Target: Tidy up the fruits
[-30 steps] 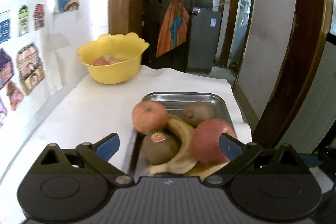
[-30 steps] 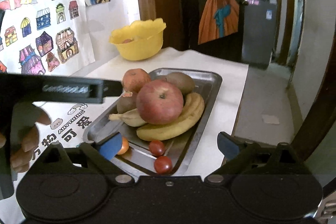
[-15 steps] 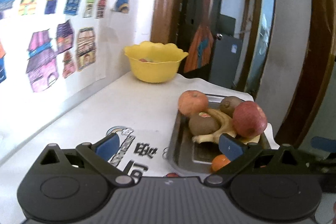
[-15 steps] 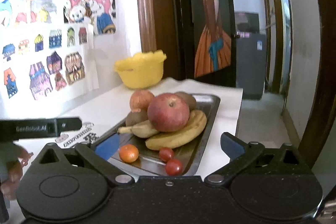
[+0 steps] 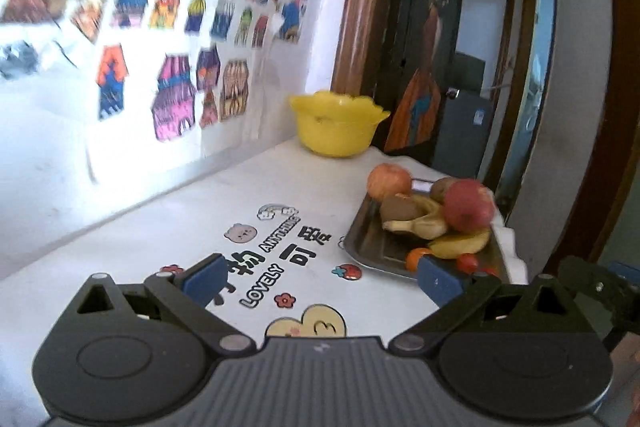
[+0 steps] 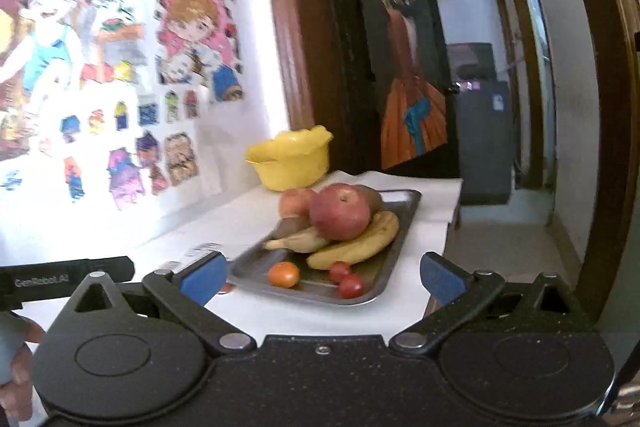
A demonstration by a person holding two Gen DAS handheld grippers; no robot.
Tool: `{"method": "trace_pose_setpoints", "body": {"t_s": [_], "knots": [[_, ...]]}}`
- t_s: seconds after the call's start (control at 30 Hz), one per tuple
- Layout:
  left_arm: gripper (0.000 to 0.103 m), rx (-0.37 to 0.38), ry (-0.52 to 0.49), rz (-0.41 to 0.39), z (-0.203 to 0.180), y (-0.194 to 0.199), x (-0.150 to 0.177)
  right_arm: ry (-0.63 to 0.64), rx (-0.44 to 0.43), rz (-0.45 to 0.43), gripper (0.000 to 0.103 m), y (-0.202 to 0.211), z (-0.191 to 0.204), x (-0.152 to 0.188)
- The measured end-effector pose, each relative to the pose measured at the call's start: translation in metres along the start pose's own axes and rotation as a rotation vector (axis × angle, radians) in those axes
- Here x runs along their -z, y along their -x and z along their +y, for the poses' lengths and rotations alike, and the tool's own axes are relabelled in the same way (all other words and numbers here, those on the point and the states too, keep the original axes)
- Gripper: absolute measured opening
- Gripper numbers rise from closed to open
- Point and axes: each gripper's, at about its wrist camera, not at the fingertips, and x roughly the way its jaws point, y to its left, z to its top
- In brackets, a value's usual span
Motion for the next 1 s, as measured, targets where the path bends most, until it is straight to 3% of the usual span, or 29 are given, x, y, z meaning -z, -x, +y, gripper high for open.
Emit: {"method": "trace_pose_setpoints", "body": {"t_s": [0.23, 0.4, 0.83, 1.0], "knots": [[0.103, -0.029, -0.022, -0.069, -0.011, 0.073, 0.013, 0.018, 0.013, -0.060, 0.102, 0.063, 0.014, 0.018], [0.103, -0.045, -0.027, -0.075, -0.011, 0.098, 0.030, 0.036, 0.021, -0.085, 0.102, 0.088, 0.026, 0.035], [0.103, -0.106, -0.049, -0.117, -0.015, 0.113, 0.060, 0.054, 0.062, -0.109, 0.102, 0.099, 0.034, 0.066], [0.102, -0.121, -0.108, -0.102, -0.021, 0.107, 0.073, 0.044, 0.036, -0.095, 0.102, 0.095, 0.038, 0.079]]}}
